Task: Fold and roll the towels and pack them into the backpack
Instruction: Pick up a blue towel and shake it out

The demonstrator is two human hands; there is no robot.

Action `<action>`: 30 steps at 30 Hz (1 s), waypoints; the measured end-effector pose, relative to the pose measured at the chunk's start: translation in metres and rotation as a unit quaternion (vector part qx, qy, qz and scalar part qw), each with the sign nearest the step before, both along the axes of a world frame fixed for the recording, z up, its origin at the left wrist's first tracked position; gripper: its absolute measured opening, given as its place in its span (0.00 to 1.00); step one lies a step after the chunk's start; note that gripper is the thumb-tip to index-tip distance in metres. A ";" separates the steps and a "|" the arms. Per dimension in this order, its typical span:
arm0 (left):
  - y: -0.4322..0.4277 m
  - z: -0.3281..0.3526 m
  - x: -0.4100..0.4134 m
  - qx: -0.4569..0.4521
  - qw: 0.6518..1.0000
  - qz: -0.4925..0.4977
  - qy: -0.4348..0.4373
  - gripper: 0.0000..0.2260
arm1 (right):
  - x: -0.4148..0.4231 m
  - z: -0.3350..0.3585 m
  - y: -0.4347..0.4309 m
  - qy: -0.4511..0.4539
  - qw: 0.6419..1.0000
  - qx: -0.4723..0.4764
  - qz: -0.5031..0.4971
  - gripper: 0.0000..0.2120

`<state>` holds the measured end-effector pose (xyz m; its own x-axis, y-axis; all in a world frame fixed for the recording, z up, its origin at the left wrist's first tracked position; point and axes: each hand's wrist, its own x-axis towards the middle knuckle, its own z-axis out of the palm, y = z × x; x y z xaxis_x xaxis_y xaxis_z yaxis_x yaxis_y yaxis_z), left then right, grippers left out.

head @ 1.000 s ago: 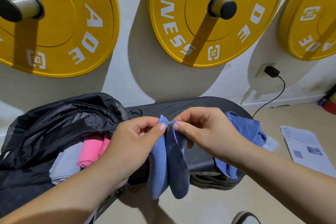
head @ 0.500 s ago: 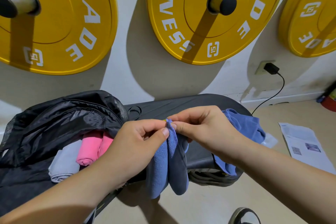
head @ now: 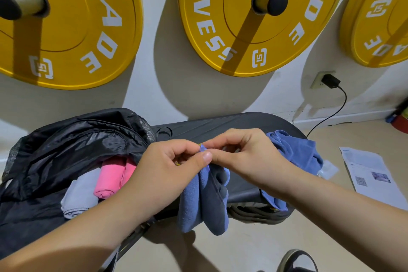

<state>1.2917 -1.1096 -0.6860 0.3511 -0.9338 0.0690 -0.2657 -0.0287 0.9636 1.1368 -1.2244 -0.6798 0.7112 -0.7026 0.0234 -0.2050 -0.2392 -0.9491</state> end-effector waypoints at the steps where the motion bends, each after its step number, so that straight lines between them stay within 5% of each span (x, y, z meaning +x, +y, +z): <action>1: 0.000 0.001 0.000 0.000 1.000 0.003 -0.014 0.04 | 0.000 0.000 -0.003 0.009 1.000 -0.022 -0.005 0.06; 6: 0.005 0.011 0.003 -0.021 0.998 -0.023 -0.057 0.07 | -0.005 0.006 -0.005 0.077 0.986 -0.093 0.116 0.09; 13: 0.014 0.037 0.009 -0.105 0.993 0.015 -0.047 0.07 | -0.006 0.009 -0.004 0.065 0.986 -0.087 0.124 0.15; 20: 0.013 0.031 0.031 -0.108 0.988 0.101 -0.048 0.09 | -0.016 -0.005 -0.013 0.207 0.960 -0.062 0.179 0.18; 25: 0.007 0.016 0.052 -0.073 0.983 0.155 -0.060 0.08 | -0.032 -0.021 -0.032 0.311 0.939 -0.073 0.129 0.26; 30: 0.002 0.004 0.069 -0.040 0.981 0.184 -0.057 0.09 | -0.043 -0.029 -0.046 0.253 0.965 -0.064 0.031 0.23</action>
<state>1.3604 -1.1073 -0.6822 0.6484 -0.7357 0.1957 -0.3580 -0.0679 0.9312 1.0940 -1.2700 -0.7090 0.6947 -0.6728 -0.2546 -0.6161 -0.3737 -0.6934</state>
